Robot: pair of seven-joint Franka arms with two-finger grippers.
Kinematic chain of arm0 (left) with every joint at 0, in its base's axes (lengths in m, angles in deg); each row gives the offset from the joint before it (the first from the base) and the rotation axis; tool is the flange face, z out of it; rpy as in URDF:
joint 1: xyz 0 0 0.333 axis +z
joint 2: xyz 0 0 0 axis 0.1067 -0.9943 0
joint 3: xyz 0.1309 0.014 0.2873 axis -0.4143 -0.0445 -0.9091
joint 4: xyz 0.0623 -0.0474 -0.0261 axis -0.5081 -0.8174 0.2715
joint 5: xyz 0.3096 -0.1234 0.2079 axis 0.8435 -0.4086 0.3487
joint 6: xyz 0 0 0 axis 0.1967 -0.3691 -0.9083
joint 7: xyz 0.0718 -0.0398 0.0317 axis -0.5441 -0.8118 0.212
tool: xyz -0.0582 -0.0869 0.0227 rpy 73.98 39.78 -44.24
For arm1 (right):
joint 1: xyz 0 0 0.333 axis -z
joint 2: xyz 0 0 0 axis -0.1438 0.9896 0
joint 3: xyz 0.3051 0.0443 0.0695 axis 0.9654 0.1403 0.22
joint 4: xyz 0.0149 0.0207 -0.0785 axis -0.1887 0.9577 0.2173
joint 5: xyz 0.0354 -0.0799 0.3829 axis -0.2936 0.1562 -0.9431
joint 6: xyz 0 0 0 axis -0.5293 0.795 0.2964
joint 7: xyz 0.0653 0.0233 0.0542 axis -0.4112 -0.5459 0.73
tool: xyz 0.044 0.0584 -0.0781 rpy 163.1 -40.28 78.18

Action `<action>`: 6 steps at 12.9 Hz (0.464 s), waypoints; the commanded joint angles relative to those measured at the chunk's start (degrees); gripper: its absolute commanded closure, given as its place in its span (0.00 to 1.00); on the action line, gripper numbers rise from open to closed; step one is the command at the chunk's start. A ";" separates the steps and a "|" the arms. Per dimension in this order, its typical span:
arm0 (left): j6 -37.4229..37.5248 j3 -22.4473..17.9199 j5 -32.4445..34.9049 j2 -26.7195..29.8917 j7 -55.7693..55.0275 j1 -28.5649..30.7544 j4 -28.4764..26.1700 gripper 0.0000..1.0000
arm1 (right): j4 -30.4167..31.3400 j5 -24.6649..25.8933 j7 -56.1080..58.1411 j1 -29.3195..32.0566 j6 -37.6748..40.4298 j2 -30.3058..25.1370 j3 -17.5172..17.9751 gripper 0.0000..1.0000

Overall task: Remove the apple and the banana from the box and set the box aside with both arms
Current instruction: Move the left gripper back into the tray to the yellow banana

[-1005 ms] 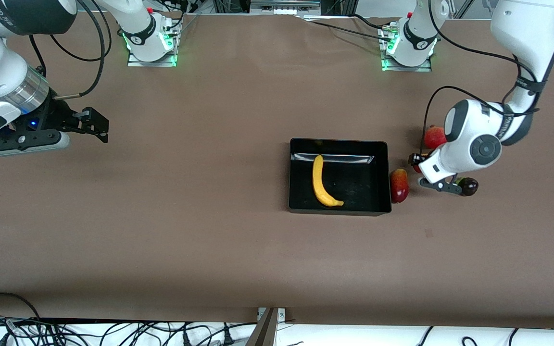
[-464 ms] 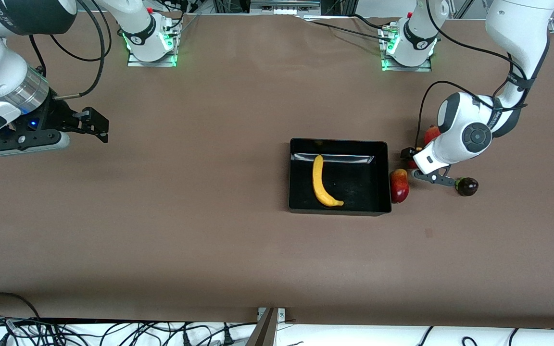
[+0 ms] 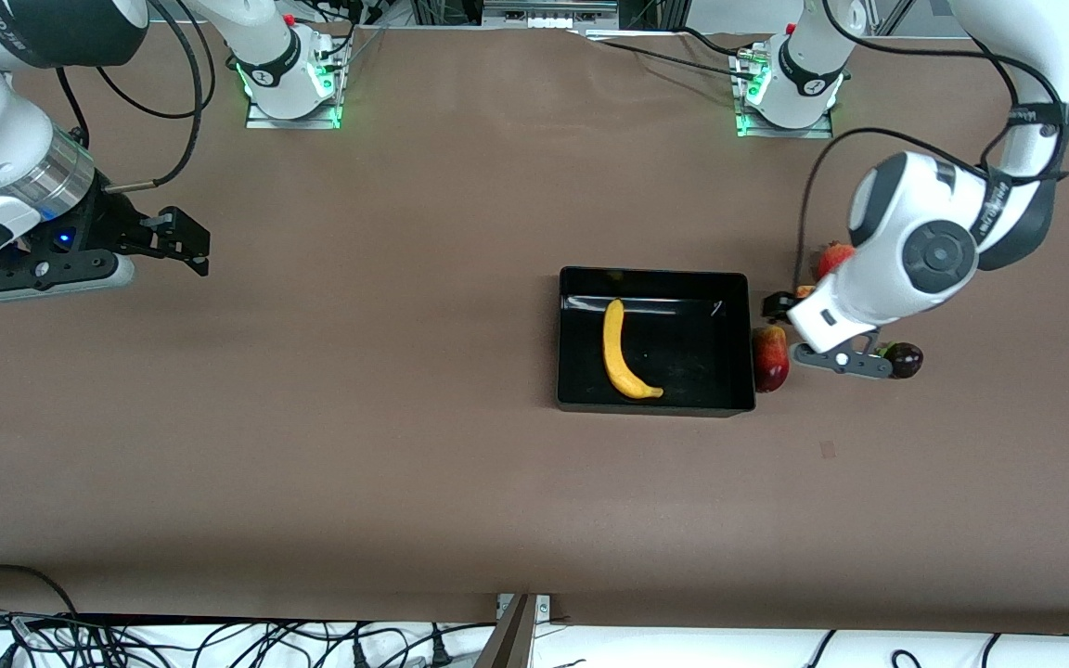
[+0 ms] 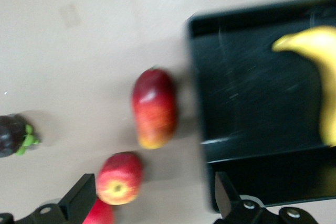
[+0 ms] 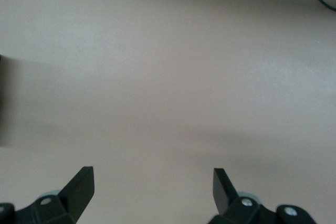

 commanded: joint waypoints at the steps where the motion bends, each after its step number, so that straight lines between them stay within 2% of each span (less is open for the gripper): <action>1: -0.20 -0.12 -0.11 -10.12 -10.11 -7.37 9.19 0.00 | -0.86 -0.84 0.07 -0.11 0.20 0.31 -0.20 0.00; 3: -5.62 -0.12 -0.11 -15.58 -15.03 -11.68 12.21 0.00 | -0.86 -0.84 0.07 -0.11 0.20 0.31 -0.20 0.00; 6: -12.68 -0.65 0.68 -20.34 -24.36 -17.75 11.78 0.00 | -0.86 -0.84 0.07 -0.11 0.20 0.31 -0.20 0.00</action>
